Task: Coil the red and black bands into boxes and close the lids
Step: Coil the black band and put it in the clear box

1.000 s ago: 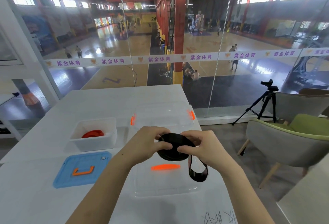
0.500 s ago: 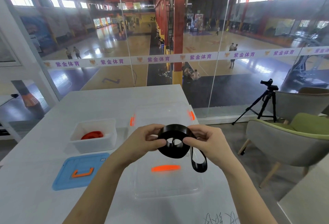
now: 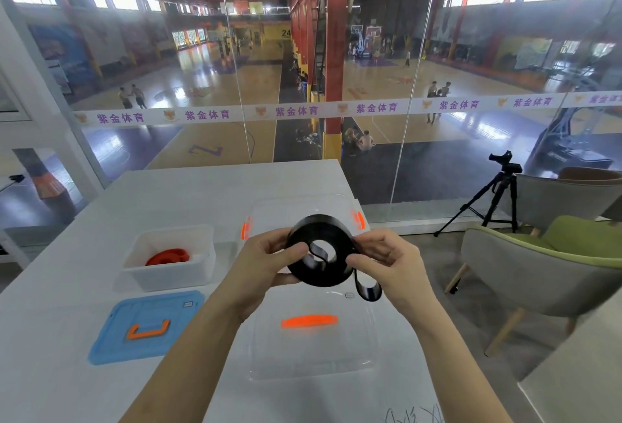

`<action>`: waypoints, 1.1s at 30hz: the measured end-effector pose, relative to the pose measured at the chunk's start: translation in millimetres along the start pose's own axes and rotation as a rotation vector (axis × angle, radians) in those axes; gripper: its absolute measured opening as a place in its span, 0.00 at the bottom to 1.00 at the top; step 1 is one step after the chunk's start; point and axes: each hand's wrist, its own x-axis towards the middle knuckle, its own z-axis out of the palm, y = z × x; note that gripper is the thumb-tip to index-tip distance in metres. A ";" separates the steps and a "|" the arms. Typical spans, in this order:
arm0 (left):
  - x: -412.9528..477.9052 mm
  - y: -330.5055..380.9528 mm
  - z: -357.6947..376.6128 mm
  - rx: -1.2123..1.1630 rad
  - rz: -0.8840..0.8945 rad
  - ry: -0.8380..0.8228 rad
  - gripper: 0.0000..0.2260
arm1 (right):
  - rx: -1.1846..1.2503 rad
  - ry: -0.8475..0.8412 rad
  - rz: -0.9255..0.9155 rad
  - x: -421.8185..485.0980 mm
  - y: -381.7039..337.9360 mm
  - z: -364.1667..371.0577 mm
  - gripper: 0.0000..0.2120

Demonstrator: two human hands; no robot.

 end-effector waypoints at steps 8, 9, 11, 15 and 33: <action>8.0 -14.4 -15.8 -0.124 -0.115 -0.073 0.11 | 0.085 0.072 0.037 5.9 2.7 23.2 0.12; 8.5 -14.8 -21.6 -0.063 -0.108 -0.074 0.11 | 0.069 0.062 0.048 6.8 3.5 26.0 0.12; 10.6 -12.7 -35.1 0.092 -0.063 -0.046 0.15 | -0.002 0.018 0.070 8.4 4.2 32.2 0.13; 17.6 -4.8 -61.3 0.372 -0.020 -0.168 0.19 | -0.202 -0.144 0.114 10.1 4.4 52.2 0.12; 29.6 -18.0 -157.0 -0.112 -0.141 -0.020 0.10 | -0.050 0.176 0.088 37.3 16.0 162.4 0.10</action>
